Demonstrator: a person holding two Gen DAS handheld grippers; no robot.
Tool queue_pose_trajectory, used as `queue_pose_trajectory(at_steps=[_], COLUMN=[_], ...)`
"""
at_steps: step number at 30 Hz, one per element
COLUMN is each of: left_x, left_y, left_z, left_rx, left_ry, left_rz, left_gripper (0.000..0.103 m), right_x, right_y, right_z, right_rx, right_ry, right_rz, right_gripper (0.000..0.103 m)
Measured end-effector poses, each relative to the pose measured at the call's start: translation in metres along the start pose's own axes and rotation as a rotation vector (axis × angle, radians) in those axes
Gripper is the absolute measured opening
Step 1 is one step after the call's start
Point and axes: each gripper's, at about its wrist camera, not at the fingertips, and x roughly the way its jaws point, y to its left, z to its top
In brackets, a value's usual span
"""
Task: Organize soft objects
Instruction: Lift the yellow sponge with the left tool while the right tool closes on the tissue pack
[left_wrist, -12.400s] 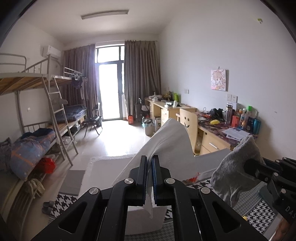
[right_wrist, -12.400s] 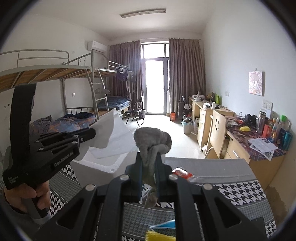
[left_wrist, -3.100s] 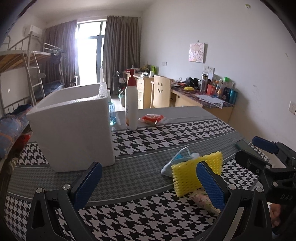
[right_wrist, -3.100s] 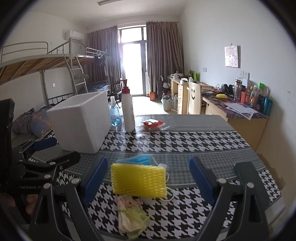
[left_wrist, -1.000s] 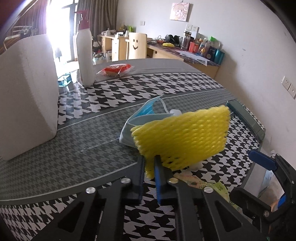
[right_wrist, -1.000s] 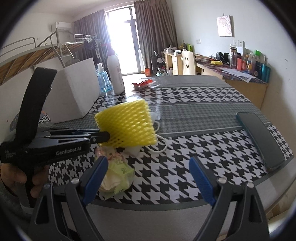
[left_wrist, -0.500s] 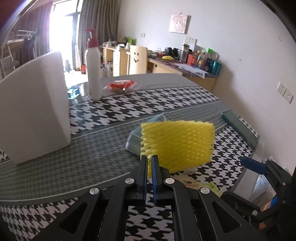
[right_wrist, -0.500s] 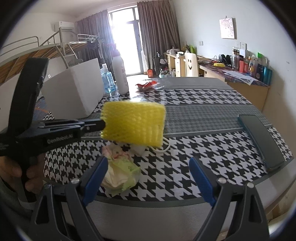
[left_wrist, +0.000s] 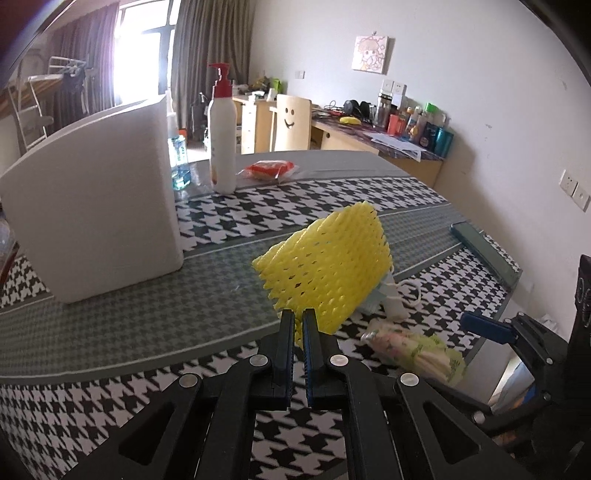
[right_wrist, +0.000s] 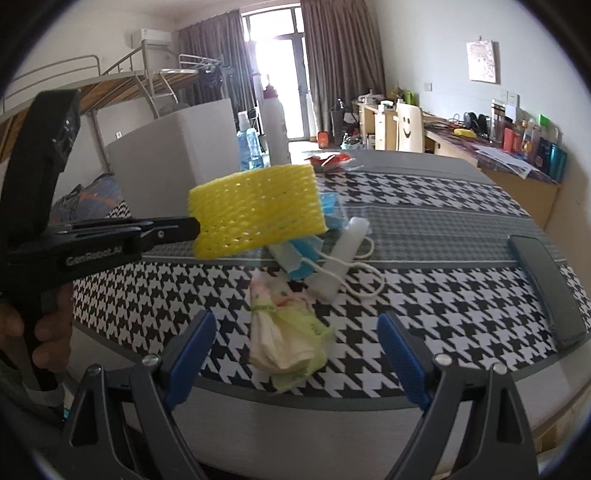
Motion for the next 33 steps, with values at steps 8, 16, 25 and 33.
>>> queue_pose_trajectory(at_steps=[8,16,25,33], left_x=[-0.001,0.004,0.035,0.054], left_y=[0.006,0.003,-0.005,-0.003], left_z=[-0.006,-0.002,0.011,0.013], left_rx=[-0.016,0.004,0.079,0.073], left_ry=[0.016,-0.009,0.042,0.092], left_rz=[0.023,0.061,0.065,0.046], left_gripper=[0.026,0.076,0.076,0.076], right_x=[0.011,0.014,0.019,0.024], right_y=[0.004,-0.004,-0.011,-0.014], right_z=[-0.005,-0.005,-0.004,-0.003], right_rx=[-0.017,-0.016,-0.024,-0.027], right_ry=[0.053,0.054,0.063,0.070], right_rz=[0.006,0.015,0.009,0.009], right_gripper=[0.050,0.037,0.037,0.037])
